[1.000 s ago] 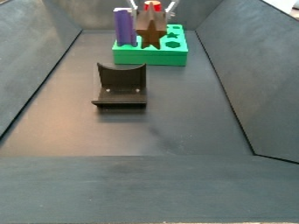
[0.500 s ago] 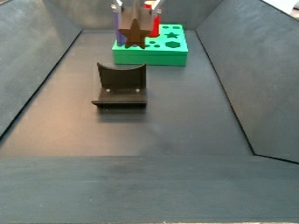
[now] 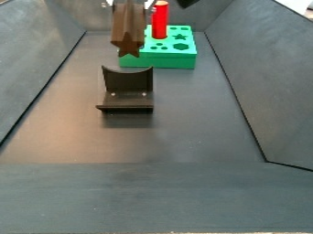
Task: Pick up the star object. Move up. Place the star object on the fixture. Regrasp the star object. Move to above the board. Insert the star object.
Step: Place the star object on the fixture.
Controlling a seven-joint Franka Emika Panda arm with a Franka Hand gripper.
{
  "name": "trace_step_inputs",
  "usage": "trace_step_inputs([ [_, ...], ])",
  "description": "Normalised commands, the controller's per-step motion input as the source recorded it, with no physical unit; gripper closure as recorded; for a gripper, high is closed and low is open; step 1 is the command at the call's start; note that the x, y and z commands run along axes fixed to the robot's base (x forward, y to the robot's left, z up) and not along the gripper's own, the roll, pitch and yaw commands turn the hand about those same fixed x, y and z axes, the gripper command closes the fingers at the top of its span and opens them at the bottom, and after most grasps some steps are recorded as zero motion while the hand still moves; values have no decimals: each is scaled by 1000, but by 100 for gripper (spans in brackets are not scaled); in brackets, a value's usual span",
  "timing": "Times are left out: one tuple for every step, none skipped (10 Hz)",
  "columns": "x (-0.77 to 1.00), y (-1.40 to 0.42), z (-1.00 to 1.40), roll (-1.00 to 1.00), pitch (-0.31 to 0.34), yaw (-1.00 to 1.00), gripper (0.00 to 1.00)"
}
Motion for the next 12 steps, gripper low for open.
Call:
trace_step_inputs([
  [198,52,-14,-1000,115,-56,100],
  [98,50,-19,-1000,130,-82,100],
  [52,49,-10,-942,113,-112,100],
  [52,45,-12,-829,96,-118,100],
  [74,48,-19,-600,75,-122,100],
  [87,50,-24,-433,72,-121,100],
  [87,38,-14,-261,59,-111,100],
  [74,36,-8,-216,46,-110,100],
  [127,136,-1000,-1000,285,-157,100],
  [137,145,-1000,-1000,275,-180,100],
  [155,144,-1000,-903,252,-209,100],
  [173,141,-1000,-764,203,-230,100],
])
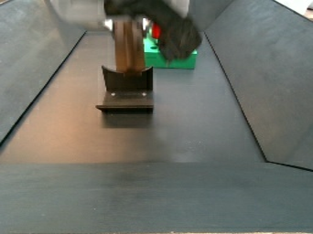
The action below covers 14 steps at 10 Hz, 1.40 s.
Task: Pick up the star object. Move up. Place the star object on the fixture. Regrasp the star object. Move to above the board. Insert the star object.
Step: Place the star object on the fixture, then regrasp the star object.
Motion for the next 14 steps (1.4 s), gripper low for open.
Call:
trace_step_inputs([
  [185,142,-1000,-561,126,-249,100],
  [186,145,-1000,-457,94,-253,100],
  [189,143,-1000,-262,37,-235,100],
  [201,141,-1000,-188,-18,-205,100],
  [174,128,-854,-172,-44,-173,100],
  [153,110,-722,-167,-53,-154,100],
  [96,151,-574,-115,-75,-89,100],
  [83,156,-565,-115,-78,-65,100],
  [83,156,-564,-114,-77,-50,100],
  [79,155,-566,-113,-74,-36,100],
  [75,153,-567,-111,-69,-24,100],
  [0,-500,-167,0,0,0,100],
  [0,0,0,0,0,0,0],
  [0,0,1000,10,43,-37,0],
])
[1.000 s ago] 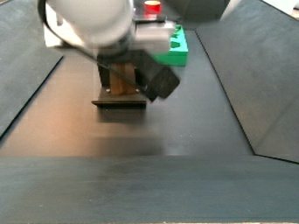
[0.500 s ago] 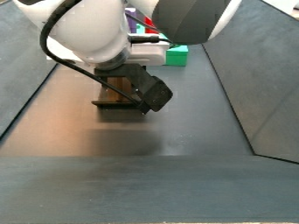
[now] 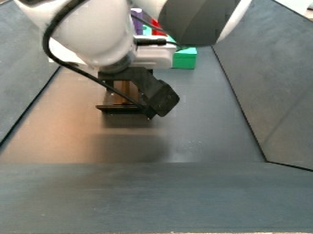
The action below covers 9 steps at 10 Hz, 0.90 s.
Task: Pick up the star object. Move up. Place the star object on the fixture. Regrasp the star object. Move to above the board. Insert the star object.
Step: Regrasp the star object.
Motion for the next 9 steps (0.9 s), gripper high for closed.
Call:
trace_step_inputs([
  [-1,2,1000,19,42,-31,0],
  [-14,1,1000,43,45,-25,0],
  [-18,-2,1000,49,46,-22,0],
  [-25,-1,1000,61,50,-21,0],
  [-30,-1,912,61,55,-21,0],
  [-29,1,672,56,50,-24,0],
  [-29,1,552,52,49,-27,0],
  [-28,5,302,50,47,-30,0],
  [-27,6,175,52,51,-28,0],
])
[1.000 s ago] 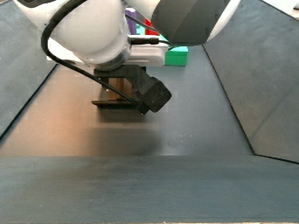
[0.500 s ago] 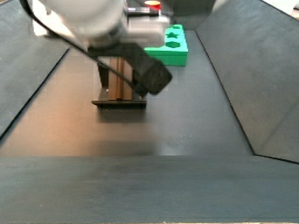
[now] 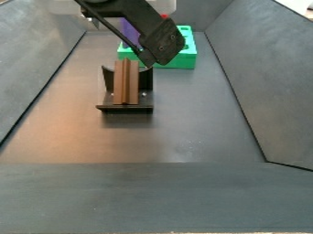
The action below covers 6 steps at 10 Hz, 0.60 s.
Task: Pick up the star object. Move up. Place the star object on the fixture. Regrasp the star object. Move to above the board. Insert the star object.
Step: Regrasp the star object.
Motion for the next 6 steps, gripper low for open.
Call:
trace_step_inputs([
  [-120,-737,530,1000,48,34,0],
  [-121,-702,498,1000,46,34,0],
  [-122,-586,384,1000,36,33,0],
  [-123,-395,144,1000,26,32,0],
  [-87,-240,63,1000,23,31,0],
  [-54,-89,56,1000,23,32,0],
])
